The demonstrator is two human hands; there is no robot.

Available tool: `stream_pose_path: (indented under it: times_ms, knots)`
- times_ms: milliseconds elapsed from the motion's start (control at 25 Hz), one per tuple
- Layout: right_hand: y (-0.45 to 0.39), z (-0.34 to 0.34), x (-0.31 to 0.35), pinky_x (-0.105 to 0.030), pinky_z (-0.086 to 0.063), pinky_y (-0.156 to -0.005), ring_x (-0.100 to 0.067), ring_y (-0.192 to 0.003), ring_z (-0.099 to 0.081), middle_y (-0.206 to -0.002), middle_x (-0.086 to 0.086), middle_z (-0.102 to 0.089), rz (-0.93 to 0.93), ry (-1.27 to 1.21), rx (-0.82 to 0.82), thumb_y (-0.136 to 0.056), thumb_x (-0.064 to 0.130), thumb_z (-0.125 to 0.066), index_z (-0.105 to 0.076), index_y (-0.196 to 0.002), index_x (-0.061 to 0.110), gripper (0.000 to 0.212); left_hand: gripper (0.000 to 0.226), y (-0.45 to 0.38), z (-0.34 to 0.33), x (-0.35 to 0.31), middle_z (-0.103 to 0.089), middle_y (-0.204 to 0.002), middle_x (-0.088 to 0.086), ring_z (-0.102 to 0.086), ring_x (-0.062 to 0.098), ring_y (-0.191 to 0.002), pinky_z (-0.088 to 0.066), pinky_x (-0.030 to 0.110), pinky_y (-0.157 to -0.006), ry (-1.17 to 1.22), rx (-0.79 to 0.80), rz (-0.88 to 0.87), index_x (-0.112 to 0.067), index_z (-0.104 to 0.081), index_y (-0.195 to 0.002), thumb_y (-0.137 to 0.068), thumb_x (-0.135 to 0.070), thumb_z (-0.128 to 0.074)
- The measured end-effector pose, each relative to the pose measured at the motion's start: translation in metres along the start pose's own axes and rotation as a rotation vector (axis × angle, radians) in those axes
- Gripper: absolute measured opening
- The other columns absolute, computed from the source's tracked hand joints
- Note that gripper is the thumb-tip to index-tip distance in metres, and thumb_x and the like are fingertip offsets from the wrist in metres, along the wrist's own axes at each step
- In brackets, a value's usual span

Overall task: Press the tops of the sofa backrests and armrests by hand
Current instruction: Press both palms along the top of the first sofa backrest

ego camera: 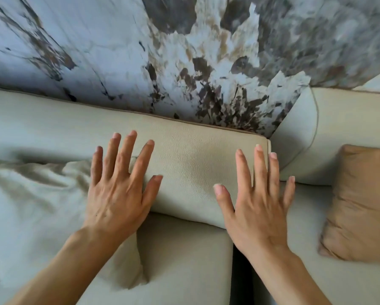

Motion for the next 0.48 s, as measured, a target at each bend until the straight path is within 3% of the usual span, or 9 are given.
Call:
stream_pose_path:
  times_ms: [240,480]
  knots:
    - [-0.023,-0.069,-0.003,-0.069,-0.016,-0.109,-0.036,-0.147,-0.016,-0.160,-0.011,-0.020,0.033,0.051,0.037,-0.085,0.069,-0.026,-0.026,-0.151,0.016,0.084,0.061,-0.034,-0.068,0.002,-0.029,-0.160,0.011,-0.020,0.034,-0.149,-0.012,0.058,-0.120,-0.018,-0.006,-0.054,-0.023,-0.036,-0.151,-0.097,-0.052,-0.029]
    - [-0.030,-0.096,-0.009,-0.068,-0.008,-0.110,-0.038,-0.146,-0.014,-0.160,-0.013,-0.016,0.077,0.135,-0.074,-0.082,0.072,-0.031,-0.012,-0.153,0.018,0.091,0.065,-0.053,-0.106,0.003,-0.034,-0.158,0.008,-0.030,0.033,-0.145,-0.020,0.059,-0.116,-0.087,-0.091,-0.099,-0.024,-0.029,-0.154,-0.098,-0.056,-0.024]
Point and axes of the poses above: each hand's wrist, its own y-axis away from the middle knuckle, its own z-axis out of the back of the hand, x = y × z, the point moved 4 cm from there along -y, towards the middle knuckle
